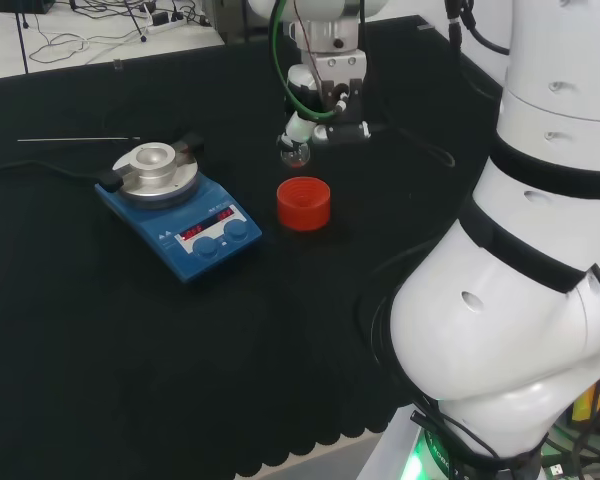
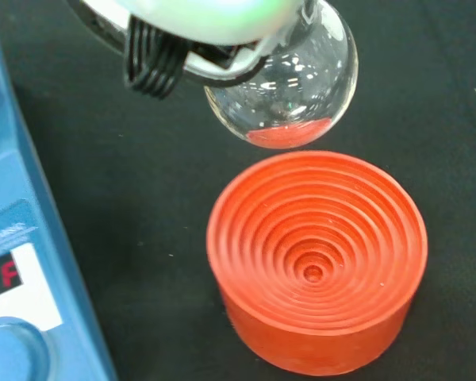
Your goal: Place the round-bottom flask on the heater.
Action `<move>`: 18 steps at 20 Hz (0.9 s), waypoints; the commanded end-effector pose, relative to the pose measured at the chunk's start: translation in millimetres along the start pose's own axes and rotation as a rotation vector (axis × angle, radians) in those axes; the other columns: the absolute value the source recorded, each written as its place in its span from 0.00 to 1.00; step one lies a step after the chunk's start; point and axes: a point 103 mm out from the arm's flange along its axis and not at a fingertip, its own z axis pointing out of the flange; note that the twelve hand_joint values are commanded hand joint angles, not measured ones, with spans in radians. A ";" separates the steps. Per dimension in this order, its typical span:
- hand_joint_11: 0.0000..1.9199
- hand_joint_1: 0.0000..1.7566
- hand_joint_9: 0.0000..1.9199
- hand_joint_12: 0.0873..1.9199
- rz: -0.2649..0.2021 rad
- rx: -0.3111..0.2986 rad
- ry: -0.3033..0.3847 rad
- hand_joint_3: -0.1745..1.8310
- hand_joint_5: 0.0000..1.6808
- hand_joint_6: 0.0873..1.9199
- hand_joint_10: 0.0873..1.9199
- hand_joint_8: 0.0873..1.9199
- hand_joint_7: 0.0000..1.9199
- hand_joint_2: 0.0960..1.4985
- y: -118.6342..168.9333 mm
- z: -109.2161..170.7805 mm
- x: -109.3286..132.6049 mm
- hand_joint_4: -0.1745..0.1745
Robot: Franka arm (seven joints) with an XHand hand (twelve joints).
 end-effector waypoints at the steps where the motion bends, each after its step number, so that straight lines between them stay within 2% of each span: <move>1: 0.30 0.65 0.42 0.65 -0.033 0.003 -0.033 0.47 0.68 0.47 0.24 0.32 0.28 0.40 -8.3 -14.7 25.8 0.46; 8: 0.30 0.65 0.42 0.65 -0.101 -0.018 -0.069 0.47 0.68 0.47 0.24 0.32 0.27 0.40 -2.7 -36.0 69.3 0.47; 18: 0.30 0.65 0.42 0.65 -0.193 0.000 -0.130 0.47 0.68 0.47 0.24 0.32 0.27 0.40 26.3 -51.3 141.7 0.48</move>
